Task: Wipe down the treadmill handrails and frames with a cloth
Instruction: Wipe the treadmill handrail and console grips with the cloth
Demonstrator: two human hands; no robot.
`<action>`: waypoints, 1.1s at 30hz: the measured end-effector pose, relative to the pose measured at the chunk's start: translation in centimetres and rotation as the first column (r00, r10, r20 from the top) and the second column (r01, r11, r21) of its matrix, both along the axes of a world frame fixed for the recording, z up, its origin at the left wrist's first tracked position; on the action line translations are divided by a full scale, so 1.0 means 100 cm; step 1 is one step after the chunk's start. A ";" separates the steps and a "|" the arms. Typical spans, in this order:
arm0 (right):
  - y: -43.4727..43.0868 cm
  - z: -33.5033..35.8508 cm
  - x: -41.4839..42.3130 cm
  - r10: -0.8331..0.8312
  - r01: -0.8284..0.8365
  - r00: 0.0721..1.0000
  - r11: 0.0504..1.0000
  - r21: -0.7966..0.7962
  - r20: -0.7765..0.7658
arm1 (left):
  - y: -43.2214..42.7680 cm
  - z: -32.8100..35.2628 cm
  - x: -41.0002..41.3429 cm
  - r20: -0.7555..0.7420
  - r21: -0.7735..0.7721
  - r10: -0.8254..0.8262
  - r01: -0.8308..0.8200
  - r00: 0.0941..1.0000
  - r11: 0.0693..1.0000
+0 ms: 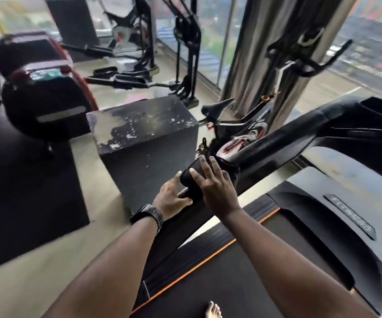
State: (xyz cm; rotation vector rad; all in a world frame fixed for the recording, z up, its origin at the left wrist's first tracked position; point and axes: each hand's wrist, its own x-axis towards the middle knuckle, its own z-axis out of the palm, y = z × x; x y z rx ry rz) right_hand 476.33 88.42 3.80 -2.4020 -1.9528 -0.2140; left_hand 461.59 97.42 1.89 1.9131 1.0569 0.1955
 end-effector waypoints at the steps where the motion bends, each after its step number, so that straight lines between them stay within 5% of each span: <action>1: -0.001 -0.011 -0.005 0.007 -0.007 1.000 0.999 -0.042 -0.015 | -0.003 -0.009 -0.003 -0.006 -0.008 0.018 -0.018 1.000 1.000; 11: 0.020 -0.025 -0.002 0.253 -0.206 0.958 0.935 -0.290 0.134 | -0.016 -0.048 -0.023 -0.153 -0.004 -0.001 0.001 0.988 1.000; 15: 0.044 -0.009 -0.001 0.152 -0.100 0.986 0.877 -0.469 0.074 | -0.017 -0.054 -0.023 -0.141 0.029 0.016 -0.012 0.990 1.000; 21: 0.030 -0.036 -0.028 0.230 -0.176 0.966 0.919 -0.353 0.117 | -0.015 -0.063 -0.023 -0.057 0.086 0.051 -0.046 0.997 0.995; 24: 0.051 -0.023 -0.021 0.297 -0.236 0.952 0.872 -0.430 0.080 | -0.012 -0.069 -0.025 -0.051 0.085 0.071 -0.066 0.996 0.994; 27: 0.062 -0.010 -0.011 0.182 -0.126 0.981 0.853 -0.507 0.061 | -0.011 -0.069 -0.026 -0.050 0.049 0.065 -0.063 0.997 0.997; 33: 0.035 -0.030 -0.029 0.237 -0.167 0.967 0.872 -0.460 0.098 | -0.017 -0.071 -0.025 -0.073 0.035 0.111 -0.109 0.991 0.993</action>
